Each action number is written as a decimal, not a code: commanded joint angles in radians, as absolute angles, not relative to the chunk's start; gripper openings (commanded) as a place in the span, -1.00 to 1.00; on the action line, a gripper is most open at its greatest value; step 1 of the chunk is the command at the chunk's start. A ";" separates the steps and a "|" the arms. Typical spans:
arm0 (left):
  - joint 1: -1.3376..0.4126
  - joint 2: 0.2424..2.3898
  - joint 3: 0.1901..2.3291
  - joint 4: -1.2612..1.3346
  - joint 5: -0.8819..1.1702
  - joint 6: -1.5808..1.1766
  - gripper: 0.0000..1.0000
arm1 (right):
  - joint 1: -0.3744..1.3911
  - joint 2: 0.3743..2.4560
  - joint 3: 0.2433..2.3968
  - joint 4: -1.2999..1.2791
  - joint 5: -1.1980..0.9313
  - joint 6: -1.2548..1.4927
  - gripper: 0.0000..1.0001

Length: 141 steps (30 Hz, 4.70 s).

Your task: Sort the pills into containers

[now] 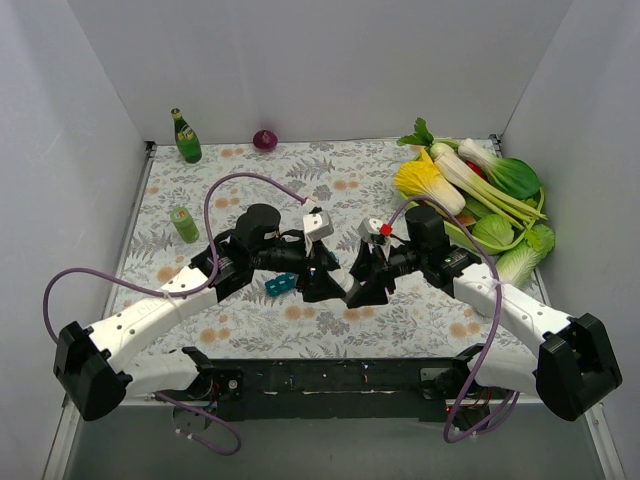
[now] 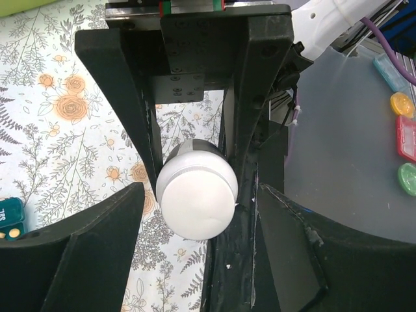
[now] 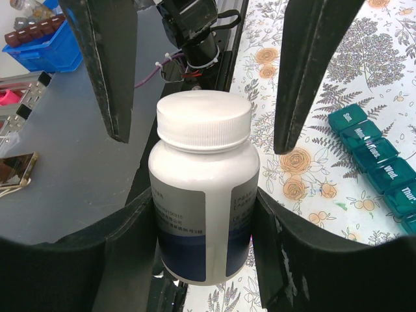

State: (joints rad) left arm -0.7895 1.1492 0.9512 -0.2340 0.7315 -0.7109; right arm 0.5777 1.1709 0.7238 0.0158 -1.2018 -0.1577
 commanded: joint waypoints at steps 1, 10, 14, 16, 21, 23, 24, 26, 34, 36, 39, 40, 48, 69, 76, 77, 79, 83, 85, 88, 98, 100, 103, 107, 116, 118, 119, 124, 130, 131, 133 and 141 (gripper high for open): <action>-0.793 1.117 0.973 -0.239 0.726 -0.724 0.35 | 0.580 1.154 0.772 0.020 -1.216 -0.167 -0.97; -0.793 1.161 0.994 -0.262 0.750 -0.749 -0.66 | 0.581 1.154 0.772 0.018 -1.215 -0.169 -0.97; -0.793 1.164 1.003 -0.296 0.710 -0.782 -1.00 | 0.581 1.151 0.769 0.011 -1.192 -0.173 -0.86; -0.792 1.154 1.000 -0.305 0.689 -0.820 -1.00 | 0.581 1.149 0.769 0.009 -1.184 -0.176 -0.56; -0.781 1.106 0.973 -0.350 0.554 -0.914 -1.00 | 0.580 1.137 0.776 -0.030 -1.143 -0.233 0.50; -0.769 1.072 0.960 -0.370 0.503 -0.963 -1.00 | 0.581 1.134 0.793 -0.078 -1.100 -0.267 0.75; -0.761 1.060 0.947 -0.386 0.477 -0.977 -1.00 | 0.581 1.131 0.798 -0.098 -1.085 -0.308 0.80; -0.735 1.022 0.930 -0.408 0.457 -1.012 -1.00 | 0.580 1.126 0.805 -0.155 -1.039 -0.357 0.83; -0.579 0.953 0.914 -0.643 0.111 -1.094 -1.00 | 0.525 1.103 0.815 -0.242 -0.933 -0.512 0.87; -0.529 0.953 0.911 -0.681 -0.088 -1.104 -1.00 | 0.500 1.094 0.804 -0.242 -0.914 -0.526 0.87; -0.402 0.988 0.896 -0.684 -0.270 -1.082 -1.00 | 0.473 1.074 0.764 -0.232 -0.885 -0.541 0.87; -0.312 1.023 0.893 -0.675 -0.276 -1.071 -1.00 | 0.469 1.071 0.755 -0.233 -0.876 -0.548 0.86; -0.094 1.140 0.879 -0.528 -0.365 -1.023 -1.00 | 0.439 1.019 0.669 -0.212 -0.850 -0.575 0.86; 0.071 1.318 0.919 -0.414 -0.413 -1.017 0.27 | 0.423 1.000 0.647 -0.207 -0.907 -0.586 0.86; 0.071 1.241 0.953 -0.495 -0.290 -1.014 0.55 | 0.422 1.011 0.676 -0.290 -0.930 -0.694 0.86; 0.071 1.212 0.959 -0.523 -0.247 -1.006 0.55 | 0.423 1.014 0.681 -0.317 -0.933 -0.724 0.86; 0.071 1.183 0.974 -0.552 -0.086 -0.947 0.60 | 0.423 1.023 0.718 -0.372 -0.942 -0.852 0.85; 0.063 1.086 0.931 -0.523 0.278 -0.882 0.79 | 0.423 1.066 0.781 -0.526 -0.943 -1.046 0.84; 0.046 1.052 0.893 -0.490 0.392 -0.891 0.83 | 0.423 1.089 0.811 -0.552 -0.951 -1.103 0.84; 0.014 1.068 0.847 -0.422 0.589 -0.938 0.82 | 0.431 1.140 0.827 -0.578 -0.959 -1.224 0.82; -0.189 1.334 0.859 -0.229 0.563 -1.097 -0.13 | 0.558 1.339 0.874 -0.496 -0.789 -1.332 0.55; -0.192 1.390 0.876 -0.198 0.560 -1.118 -0.25 | 0.572 1.386 0.891 -0.439 -0.749 -1.278 0.50; -0.210 1.506 0.928 -0.173 0.560 -1.132 -0.30 | 0.578 1.454 0.933 -0.399 -0.712 -1.223 0.43; -0.251 1.612 0.974 -0.175 0.572 -1.120 -0.31 | 0.580 1.520 0.988 -0.371 -0.692 -1.197 0.45; -0.268 1.341 0.878 -0.265 0.456 -0.773 0.74 | 0.578 1.684 1.221 -0.569 -0.767 -1.278 0.61; -0.270 1.266 0.820 -0.242 0.446 -0.613 0.88 | 0.578 1.721 1.262 -0.603 -0.794 -1.275 0.62; -0.275 1.253 0.802 -0.244 0.456 -0.557 0.89 | 0.578 1.735 1.300 -0.618 -0.804 -1.273 0.62; -0.311 1.226 0.715 -0.297 0.569 -0.278 0.95 | 0.577 1.781 1.370 -0.669 -0.833 -1.258 0.62; -0.420 1.267 0.672 -0.288 0.500 -0.126 0.93 | 0.575 1.781 1.355 -0.664 -0.821 -1.236 0.62; -0.435 1.275 0.673 -0.285 0.489 -0.118 0.92 | 0.577 1.779 1.348 -0.655 -0.818 -1.223 0.61; -0.448 1.296 0.678 -0.279 0.468 -0.110 0.90 | 0.577 1.773 1.336 -0.653 -0.808 -1.220 0.62; -0.491 1.327 0.661 -0.258 0.396 -0.113 0.76 | 0.577 1.802 1.364 -0.634 -0.787 -1.197 0.62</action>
State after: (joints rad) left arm -0.4683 1.3201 0.6666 -0.2821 0.4473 -0.1444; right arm 0.5743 1.7824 1.3277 -0.6338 -0.7803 -1.2213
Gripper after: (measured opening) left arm 0.888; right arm 0.811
